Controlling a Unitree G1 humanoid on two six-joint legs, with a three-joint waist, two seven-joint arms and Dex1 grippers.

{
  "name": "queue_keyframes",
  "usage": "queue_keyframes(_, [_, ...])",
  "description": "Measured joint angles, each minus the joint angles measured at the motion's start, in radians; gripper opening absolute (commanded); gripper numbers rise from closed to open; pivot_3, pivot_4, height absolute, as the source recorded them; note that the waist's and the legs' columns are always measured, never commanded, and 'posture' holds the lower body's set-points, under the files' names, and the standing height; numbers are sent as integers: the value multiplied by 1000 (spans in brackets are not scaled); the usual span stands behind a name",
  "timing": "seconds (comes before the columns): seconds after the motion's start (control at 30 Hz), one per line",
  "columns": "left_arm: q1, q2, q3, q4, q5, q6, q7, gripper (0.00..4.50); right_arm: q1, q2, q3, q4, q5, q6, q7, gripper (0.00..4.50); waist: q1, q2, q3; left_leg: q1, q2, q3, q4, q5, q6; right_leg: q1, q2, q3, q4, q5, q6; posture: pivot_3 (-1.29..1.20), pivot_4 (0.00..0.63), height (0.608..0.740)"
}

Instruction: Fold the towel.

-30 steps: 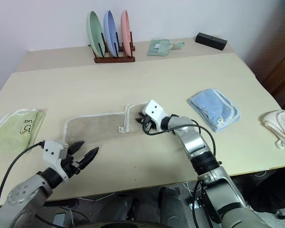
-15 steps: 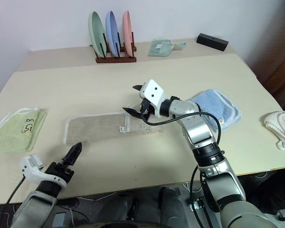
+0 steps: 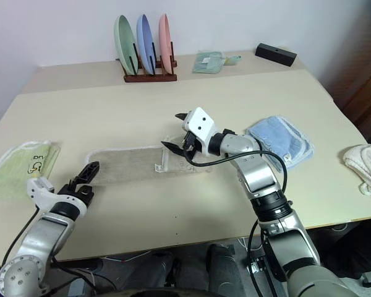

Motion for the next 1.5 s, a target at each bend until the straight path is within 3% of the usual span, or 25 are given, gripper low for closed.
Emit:
queue_keyframes(0.2, [-2,11,2,27,1,-17,12,15,20,-11,0,-26,-9,0,-7,4500,1,0,0,-1,0,0,0,0,0,0,0,0,0,0,0,0,150,740])
queue_keyframes(0.4, [-15,60,42,1,46,-81,-80,15,64,-74,-6,-39,-22,-1,-6,4500,-1,0,0,-1,0,0,0,0,0,-1,0,0,0,0,0,0,150,740])
queue_keyframes(0.5, [5,184,67,-21,101,-74,-158,15,70,-107,-7,-39,-30,-9,2,4500,-1,0,0,-1,0,0,-1,0,0,-1,0,0,0,0,0,0,150,740])
queue_keyframes(0.63, [-44,435,74,-18,172,-5,-303,15,59,-131,-16,-12,-39,-32,7,4500,5,0,0,-1,0,0,0,0,0,0,0,0,0,0,0,0,150,740])
queue_keyframes(0.77, [-231,570,-86,-55,291,54,-473,15,32,-128,-14,20,-51,-58,11,4500,14,0,0,-1,-1,1,0,0,0,0,0,1,-1,0,0,0,150,740])
queue_keyframes(1.1, [-499,555,-601,4,625,131,-872,15,33,-134,-20,41,-67,-66,6,4500,-7,0,0,-3,0,1,-2,0,0,-4,0,1,0,0,0,0,150,740])
queue_keyframes(1.3, [-532,495,-668,129,767,139,-976,15,66,-145,-35,17,-68,-51,-5,4500,-1,0,0,-5,0,0,-1,0,0,-4,0,1,-1,0,0,0,150,740])
queue_keyframes(1.4, [-547,462,-670,160,794,146,-998,853,78,-149,-41,-5,-69,-43,-11,4500,-1,0,0,-4,-1,0,0,0,0,-4,0,0,0,0,0,0,150,740])
queue_keyframes(1.5, [-556,402,-635,186,788,166,-995,2407,85,-155,-45,-17,-72,-35,-14,4500,-2,0,0,-5,0,0,0,0,0,-4,0,0,0,0,0,0,150,740])
